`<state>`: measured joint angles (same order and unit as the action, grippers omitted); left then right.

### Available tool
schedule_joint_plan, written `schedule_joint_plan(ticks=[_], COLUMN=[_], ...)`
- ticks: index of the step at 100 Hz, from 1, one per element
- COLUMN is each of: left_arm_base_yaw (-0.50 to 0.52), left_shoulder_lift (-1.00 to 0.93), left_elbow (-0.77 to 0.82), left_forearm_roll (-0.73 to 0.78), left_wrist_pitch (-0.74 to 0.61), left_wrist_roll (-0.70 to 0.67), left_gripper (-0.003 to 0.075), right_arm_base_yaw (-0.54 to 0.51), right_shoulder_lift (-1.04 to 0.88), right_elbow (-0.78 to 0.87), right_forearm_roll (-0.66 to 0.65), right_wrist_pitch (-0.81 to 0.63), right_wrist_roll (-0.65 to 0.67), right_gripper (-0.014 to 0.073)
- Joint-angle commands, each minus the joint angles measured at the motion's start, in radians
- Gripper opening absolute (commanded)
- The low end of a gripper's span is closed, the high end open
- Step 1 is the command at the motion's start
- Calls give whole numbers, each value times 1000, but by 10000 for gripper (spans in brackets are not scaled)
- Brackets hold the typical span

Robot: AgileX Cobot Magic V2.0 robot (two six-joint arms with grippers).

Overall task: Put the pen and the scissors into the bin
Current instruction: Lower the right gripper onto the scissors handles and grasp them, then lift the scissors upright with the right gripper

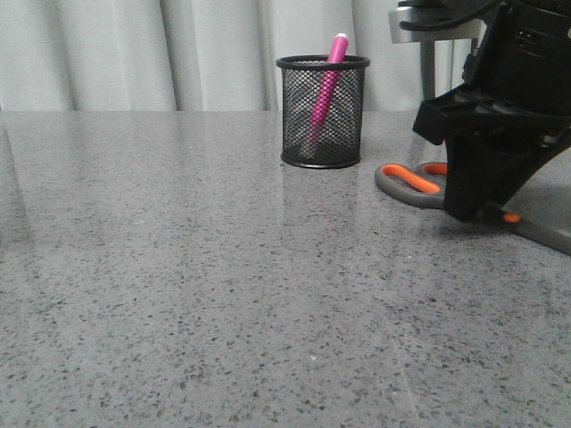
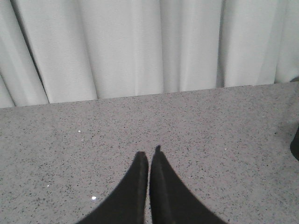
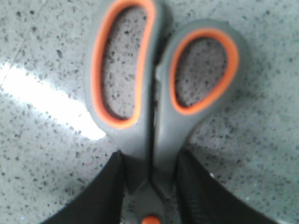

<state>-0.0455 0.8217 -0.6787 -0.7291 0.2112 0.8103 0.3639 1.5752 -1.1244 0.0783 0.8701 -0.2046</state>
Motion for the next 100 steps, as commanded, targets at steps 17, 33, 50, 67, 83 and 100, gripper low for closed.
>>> schedule_joint_plan(ticks=[17,33,50,67,83,100], left_arm_base_yaw=[-8,-8,-8,-8,-8,-8], left_shoulder_lift=[-9,-9,-9,-9,-9,-9], left_elbow=[-27,-27,-27,-27,-27,-27], left_forearm_roll=[-21,-21,-21,-22,-22,-22], left_wrist_pitch=[-64,-64,-64,-61,-61,-61], left_wrist_roll=[-5,-5,-5,-5,-5,-5], left_gripper=[-19,-19,-19,-19,-19,-19], right_arm_base_yaw=[2,2,2,2,2,5], right_shoulder_lift=[-30,-105,-256,-411,-434,-335], right_elbow=[-21,-21,-18,41,94,96], right_forearm_roll=[-14,-14,10,47,112,112], right_wrist_pitch=[16,-2,-117,-430,-730,-1018], right_wrist_roll=[0,0,0,0,0,0], right_gripper=[-74,-74,-75,-75,-75,-76])
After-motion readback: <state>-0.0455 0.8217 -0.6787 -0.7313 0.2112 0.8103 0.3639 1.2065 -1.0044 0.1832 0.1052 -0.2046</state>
